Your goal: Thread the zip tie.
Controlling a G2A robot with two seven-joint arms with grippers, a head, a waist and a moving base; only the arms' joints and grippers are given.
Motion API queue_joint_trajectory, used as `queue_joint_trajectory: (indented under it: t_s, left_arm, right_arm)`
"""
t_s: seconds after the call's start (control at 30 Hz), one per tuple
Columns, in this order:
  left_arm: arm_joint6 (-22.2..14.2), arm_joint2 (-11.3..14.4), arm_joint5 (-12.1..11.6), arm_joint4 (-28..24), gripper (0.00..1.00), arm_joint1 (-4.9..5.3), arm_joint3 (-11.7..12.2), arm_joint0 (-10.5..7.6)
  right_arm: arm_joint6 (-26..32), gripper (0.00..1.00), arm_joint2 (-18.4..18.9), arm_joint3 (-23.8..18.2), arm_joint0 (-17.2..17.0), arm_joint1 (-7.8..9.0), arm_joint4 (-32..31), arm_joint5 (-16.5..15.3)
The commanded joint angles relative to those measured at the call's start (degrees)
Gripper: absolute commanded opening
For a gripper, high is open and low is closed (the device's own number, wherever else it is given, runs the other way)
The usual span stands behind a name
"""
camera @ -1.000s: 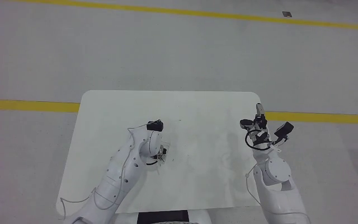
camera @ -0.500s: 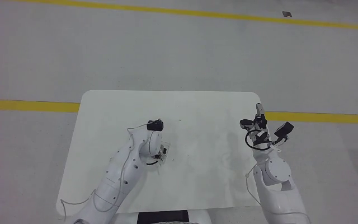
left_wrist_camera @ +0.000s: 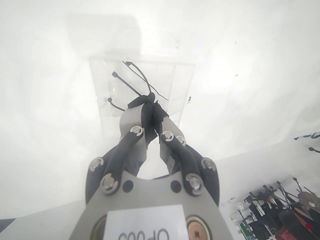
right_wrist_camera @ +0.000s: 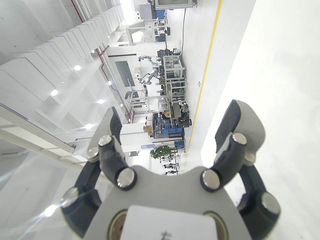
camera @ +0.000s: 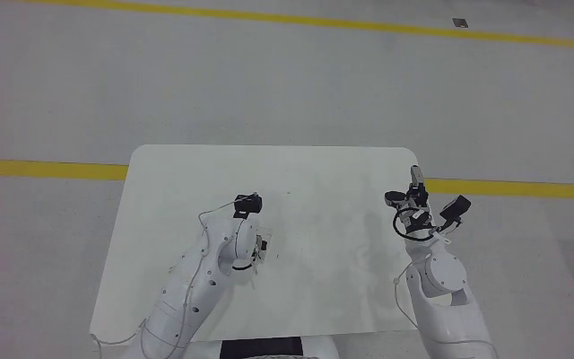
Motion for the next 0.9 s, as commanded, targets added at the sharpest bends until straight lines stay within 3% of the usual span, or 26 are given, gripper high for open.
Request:
queue_joint_trajectory:
  t_s: [0.0,0.13,0.43,0.6,0.87]
  left_arm:
    - [0.0,-0.42,0.0,0.4,0.0,0.33,-1.12,0.67]
    - [0.0,-1.58,0.0,0.4,0.0,1.0,-3.7,1.91]
    - [0.0,-4.51,-0.83,-3.46,0.0,2.96,-12.47,5.5]
    - [0.0,-6.14,-2.02,-7.05,0.0,4.18,-14.94,6.64]
    - [0.0,-9.33,-5.83,-16.25,0.0,6.76,-18.66,8.15]
  right_arm:
    - [0.0,1.0,0.0,0.0,0.0,0.0,0.0,0.0]
    - [0.0,1.0,0.0,0.0,0.0,0.0,0.0,0.0]
    - [0.0,1.0,0.0,0.0,0.0,0.0,0.0,0.0]
    - [0.0,1.0,0.0,0.0,0.0,0.0,0.0,0.0]
    - [0.0,1.0,0.0,0.0,0.0,0.0,0.0,0.0]
